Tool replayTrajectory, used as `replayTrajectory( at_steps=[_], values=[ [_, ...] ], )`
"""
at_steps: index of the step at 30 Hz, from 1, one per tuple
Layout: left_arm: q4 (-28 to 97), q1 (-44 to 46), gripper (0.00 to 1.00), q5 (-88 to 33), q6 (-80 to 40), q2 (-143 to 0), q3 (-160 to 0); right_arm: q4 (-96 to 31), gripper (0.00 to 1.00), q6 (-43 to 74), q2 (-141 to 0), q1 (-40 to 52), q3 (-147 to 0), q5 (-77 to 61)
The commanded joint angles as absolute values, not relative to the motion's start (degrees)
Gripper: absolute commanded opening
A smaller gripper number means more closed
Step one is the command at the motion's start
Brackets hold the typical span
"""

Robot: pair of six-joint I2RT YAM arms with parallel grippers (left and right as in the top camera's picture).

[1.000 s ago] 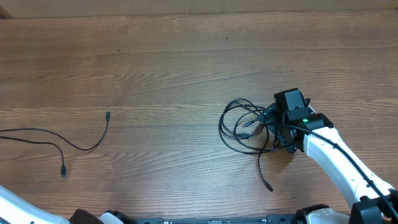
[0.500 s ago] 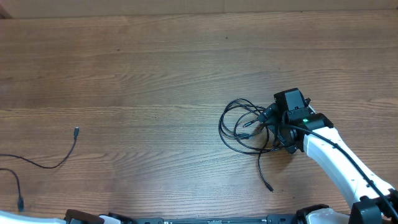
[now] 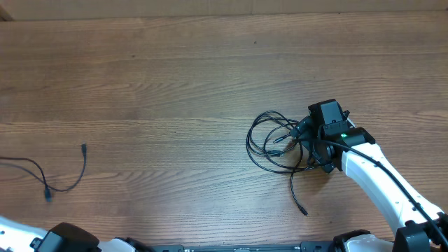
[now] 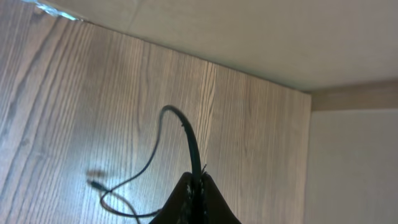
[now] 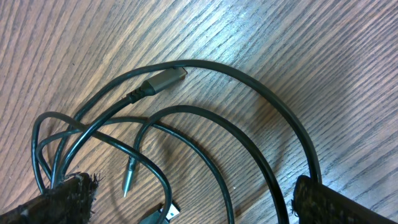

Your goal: Untangle cables

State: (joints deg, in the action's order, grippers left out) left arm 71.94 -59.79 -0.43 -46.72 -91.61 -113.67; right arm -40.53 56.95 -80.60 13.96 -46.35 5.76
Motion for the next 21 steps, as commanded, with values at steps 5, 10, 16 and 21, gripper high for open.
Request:
replayTrajectory(
  at_steps=[5, 10, 16, 21],
  values=[
    [71.31, -50.02, 0.04, 13.91, -49.23, -93.30, -114.80, -40.38, 1.00, 56.49, -80.66, 13.80, -46.15, 5.93],
    [71.02, -44.10, 0.04, 15.66, -50.28, -95.66, -114.80, -40.38, 1.00, 56.51, -80.66, 13.80, -46.15, 5.93],
    [70.83, -37.23, 0.04, 15.68, -50.35, -100.53, -114.80, -40.38, 1.00, 56.49, -80.66, 13.80, -46.15, 5.93],
    [71.77, -32.53, 0.04, 15.86, -50.37, -103.35, -114.78, -40.38, 1.00, 56.49, -80.66, 13.80, -46.15, 5.93]
  ],
)
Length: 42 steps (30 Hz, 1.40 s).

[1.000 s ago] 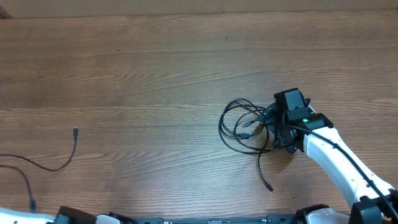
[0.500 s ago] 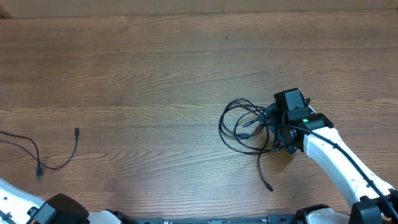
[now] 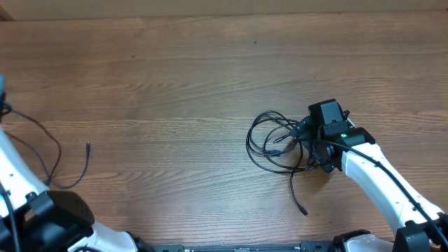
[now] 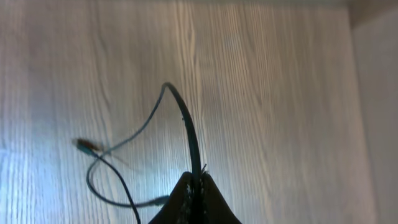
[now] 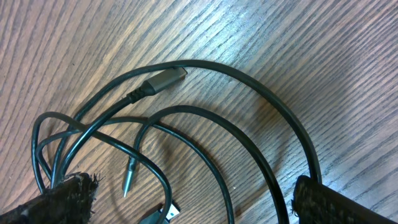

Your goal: Untangle cables

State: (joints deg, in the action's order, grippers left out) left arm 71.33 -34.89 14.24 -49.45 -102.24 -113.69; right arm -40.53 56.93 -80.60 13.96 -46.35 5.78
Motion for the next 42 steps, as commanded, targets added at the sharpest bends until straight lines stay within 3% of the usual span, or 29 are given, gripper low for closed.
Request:
replayTrajectory(
  at_steps=[1, 11, 21, 32, 42],
  values=[
    [71.83, -31.86, 0.04, 15.94, -50.37, -103.63, -114.78, -40.38, 1.00, 56.49, -80.66, 13.80, -46.15, 5.93],
    [75.48, -23.90, 0.04, 13.28, -49.54, -104.27, -111.81, -40.38, 1.00, 56.49, -80.66, 13.80, -46.15, 5.96],
    [76.01, -21.39, 0.04, 12.01, -51.05, -104.27, -96.12, -40.38, 1.00, 56.49, -80.66, 13.80, -46.15, 5.93],
    [73.58, -25.06, 0.05, 13.82, -55.61, -104.25, -80.23, -40.38, 1.00, 56.49, -80.66, 13.80, -46.15, 5.93],
    [72.12, -37.82, 0.05, 11.16, -58.72, -104.25, -75.70, -40.38, 1.00, 56.49, -80.66, 13.80, -46.15, 5.93]
  ],
)
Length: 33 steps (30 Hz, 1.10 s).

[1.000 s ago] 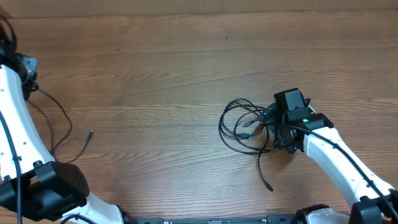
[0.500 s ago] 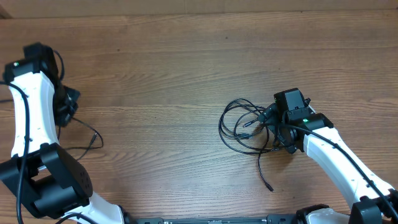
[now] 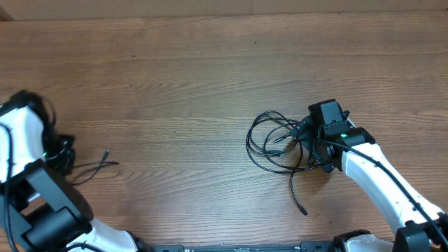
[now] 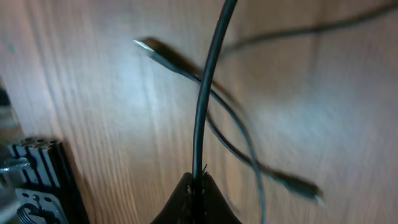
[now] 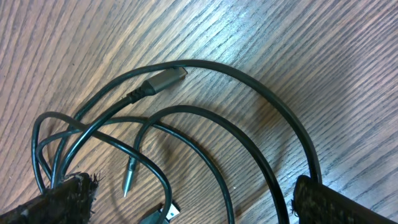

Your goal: Untangle cables

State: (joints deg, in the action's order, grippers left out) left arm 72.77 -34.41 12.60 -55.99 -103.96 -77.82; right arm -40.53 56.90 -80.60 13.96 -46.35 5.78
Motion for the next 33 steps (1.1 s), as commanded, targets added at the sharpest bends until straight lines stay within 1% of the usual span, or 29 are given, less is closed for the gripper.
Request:
replayTrajectory(
  at_steps=[1, 5, 10, 14, 15, 19, 25, 26, 28, 33],
  values=[
    [71.40, -38.81, 0.04, 9.98, -58.70, -104.25, -74.83, -40.38, 1.00, 56.51, -80.66, 13.80, -46.15, 5.93],
    [65.17, -40.64, 0.04, 6.28, -58.76, -104.25, -68.88, -40.38, 1.00, 56.49, -80.66, 13.80, -46.15, 5.93],
    [56.64, -40.40, 0.05, 5.89, -58.76, -104.25, -63.53, -40.38, 1.00, 56.49, -80.66, 13.80, -46.15, 5.93],
    [52.14, -40.36, 0.04, 5.72, -58.76, -104.25, -61.41, -40.38, 1.00, 56.49, -80.66, 13.80, -46.15, 5.93],
    [51.48, -40.36, 0.05, 5.74, -58.76, -104.25, -61.19, -40.38, 1.00, 56.49, -80.66, 13.80, -46.15, 5.96],
    [48.25, -40.38, 0.11, 5.78, -58.76, -104.27, -60.82, -40.38, 1.00, 56.51, -80.66, 13.80, -46.15, 5.93],
    [45.50, -40.38, 0.06, 7.05, -58.76, -104.27, -60.01, -40.38, 1.00, 56.49, -80.66, 13.80, -46.15, 5.93],
    [45.34, -40.38, 0.06, 7.68, -58.78, -104.27, -59.92, -40.38, 1.00, 56.49, -80.66, 13.80, -46.15, 5.93],
    [44.25, -40.47, 0.10, 10.68, -58.78, -104.27, -59.42, -40.38, 1.00, 56.49, -80.66, 13.80, -46.15, 5.93],
    [41.80, -42.22, 0.10, 12.60, -58.78, -104.27, -58.43, -40.38, 1.00, 56.51, -80.66, 13.80, -46.15, 5.96]
  ],
)
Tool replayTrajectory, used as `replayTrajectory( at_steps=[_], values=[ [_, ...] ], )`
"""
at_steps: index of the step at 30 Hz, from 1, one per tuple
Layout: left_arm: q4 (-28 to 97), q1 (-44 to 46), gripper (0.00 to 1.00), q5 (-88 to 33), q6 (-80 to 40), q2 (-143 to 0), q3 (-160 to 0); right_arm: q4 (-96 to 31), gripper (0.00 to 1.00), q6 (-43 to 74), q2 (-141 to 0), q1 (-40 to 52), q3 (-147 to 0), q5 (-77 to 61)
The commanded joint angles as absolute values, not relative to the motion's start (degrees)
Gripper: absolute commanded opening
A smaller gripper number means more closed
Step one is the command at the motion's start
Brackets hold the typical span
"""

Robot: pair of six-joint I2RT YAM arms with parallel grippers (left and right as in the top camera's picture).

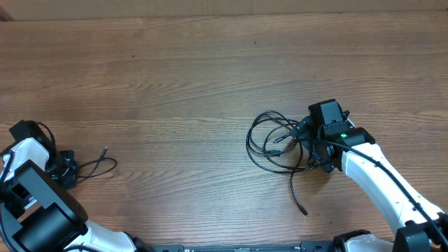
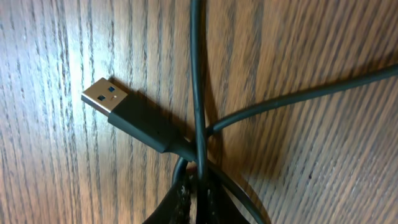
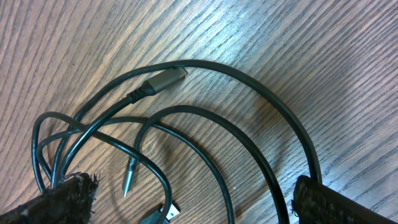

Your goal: Untangle cables

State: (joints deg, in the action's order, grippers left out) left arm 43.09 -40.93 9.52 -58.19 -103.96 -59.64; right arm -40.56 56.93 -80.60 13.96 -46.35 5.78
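A tangle of black cables (image 1: 276, 143) lies right of the table's middle, one loose end (image 1: 302, 208) trailing toward the front. My right gripper (image 1: 313, 145) stands open over its right side; its wrist view shows loops, a grey plug (image 3: 166, 78) and a thin pin plug (image 3: 129, 177) between the spread fingers (image 3: 68, 199). At the far left lies a separate thin black cable (image 1: 94, 168). My left gripper (image 1: 64, 168) is shut on that cable (image 2: 197, 93), low over the wood beside its USB plug (image 2: 124, 109).
The wooden table (image 1: 175, 84) stretches between the two cable groups. Its left edge runs close to the left arm. The right arm's white body (image 1: 378, 178) reaches in from the front right corner.
My left gripper has come down closer to the table, still shut on the thin cable, whose USB plug now lies right under the wrist camera. The right arm and the tangle have not moved.
The left gripper held the thin cable at the front left corner, well away from the tangle. Then it held it up at the left edge, then lower with the cable draping onto the wood, and now down at the table. The right gripper stayed open over the tangle throughout.
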Motion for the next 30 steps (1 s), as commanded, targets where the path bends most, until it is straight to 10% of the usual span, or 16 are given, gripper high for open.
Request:
replayTrajectory(
  at_steps=[1, 22, 30],
  values=[
    [41.17, -42.81, 0.09, 12.64, -58.76, -104.27, -58.43, -40.38, 1.00, 56.49, -80.66, 13.80, -46.15, 5.93],
    [26.09, -61.49, 0.04, 6.83, -51.40, -104.27, -58.65, -40.38, 1.00, 56.49, -80.66, 13.80, -46.15, 5.93],
    [25.63, -60.71, 0.49, -5.23, -49.39, -104.25, -58.94, -40.38, 1.00, 56.51, -80.66, 13.80, -46.15, 5.93]
  ],
)
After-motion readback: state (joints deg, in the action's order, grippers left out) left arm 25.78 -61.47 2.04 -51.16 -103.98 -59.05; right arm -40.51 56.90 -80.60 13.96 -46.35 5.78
